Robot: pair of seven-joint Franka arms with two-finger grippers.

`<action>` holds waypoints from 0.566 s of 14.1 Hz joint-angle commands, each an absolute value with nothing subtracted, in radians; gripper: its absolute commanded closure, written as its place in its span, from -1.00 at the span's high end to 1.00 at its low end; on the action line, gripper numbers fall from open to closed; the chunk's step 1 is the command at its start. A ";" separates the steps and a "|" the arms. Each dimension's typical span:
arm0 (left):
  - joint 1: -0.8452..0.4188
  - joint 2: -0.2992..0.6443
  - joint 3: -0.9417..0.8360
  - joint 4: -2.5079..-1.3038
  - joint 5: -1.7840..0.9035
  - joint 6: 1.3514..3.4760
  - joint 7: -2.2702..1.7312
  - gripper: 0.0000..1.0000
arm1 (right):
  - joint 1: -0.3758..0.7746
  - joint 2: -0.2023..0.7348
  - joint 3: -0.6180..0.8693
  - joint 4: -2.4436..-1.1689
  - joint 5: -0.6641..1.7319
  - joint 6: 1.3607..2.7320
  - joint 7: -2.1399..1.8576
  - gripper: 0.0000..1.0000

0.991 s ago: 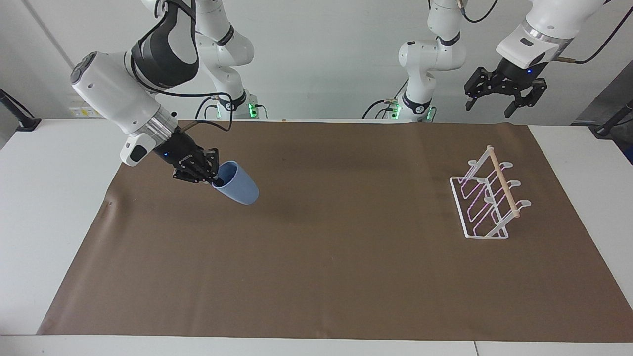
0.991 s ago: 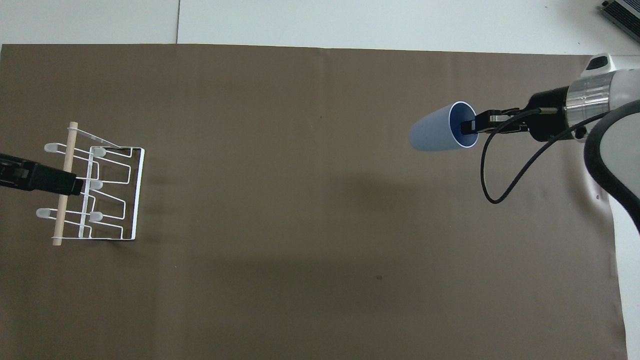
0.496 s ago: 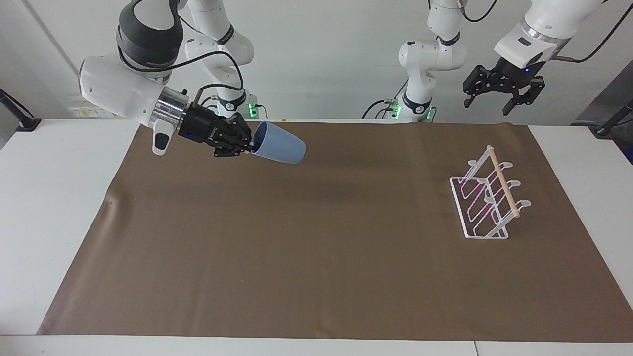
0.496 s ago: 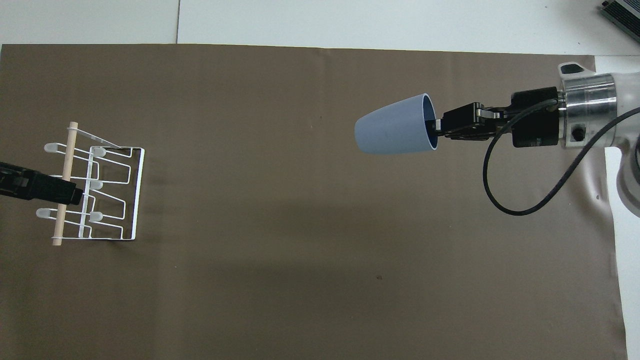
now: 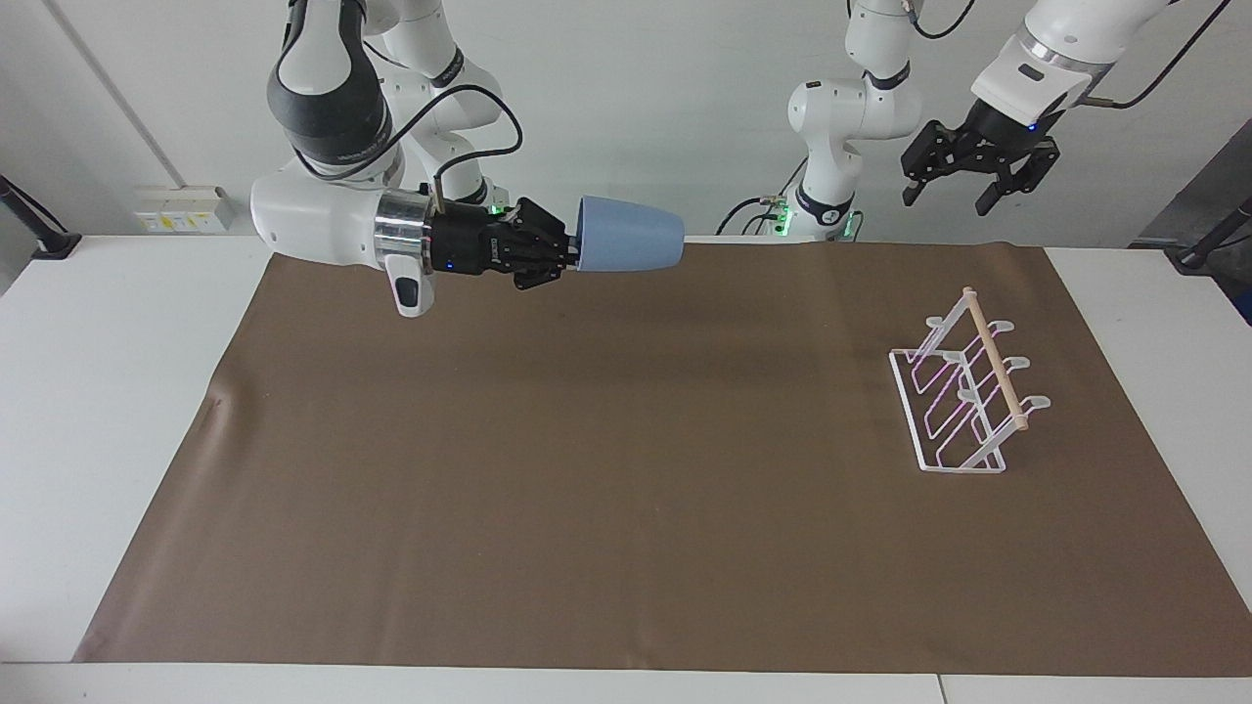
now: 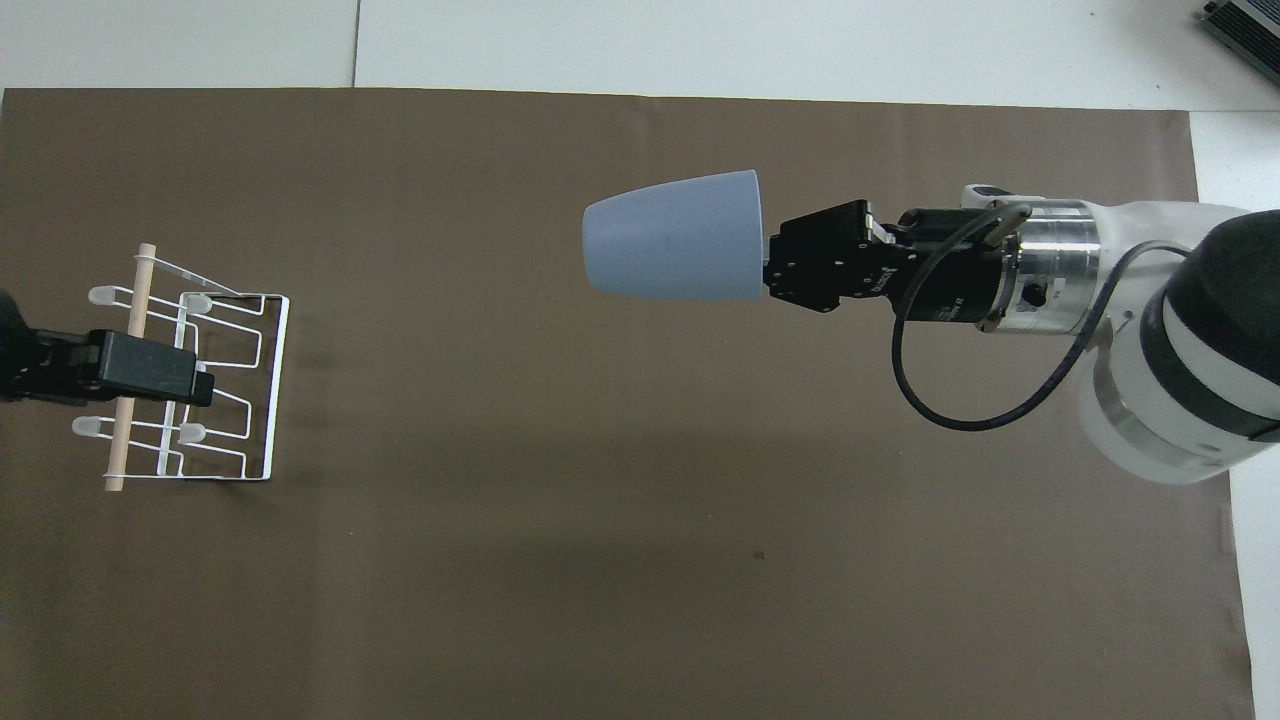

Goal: Hang cup on cup holder
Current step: 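Hold the cup out with the right gripper while the left gripper approaches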

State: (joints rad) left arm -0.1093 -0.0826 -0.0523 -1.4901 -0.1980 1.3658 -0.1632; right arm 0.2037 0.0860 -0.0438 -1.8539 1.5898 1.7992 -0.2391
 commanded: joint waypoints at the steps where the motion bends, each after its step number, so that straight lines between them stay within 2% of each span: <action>1: -0.117 -0.086 -0.046 -1.496 -0.337 1.396 -0.425 1.00 | 0.244 0.055 -0.041 -1.919 1.678 1.839 -0.290 -1.00; 8: -0.123 -0.049 -0.135 -1.448 -0.551 1.595 -1.169 1.00 | 0.279 0.060 -0.040 -1.957 1.689 1.871 -0.337 -1.00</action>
State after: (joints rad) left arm -0.1131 -0.0667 -0.1064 -1.4731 -0.5218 1.5365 -0.9877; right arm 0.2665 0.0849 -0.0435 -1.9184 1.6556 1.8503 -0.2982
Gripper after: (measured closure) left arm 0.000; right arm 0.956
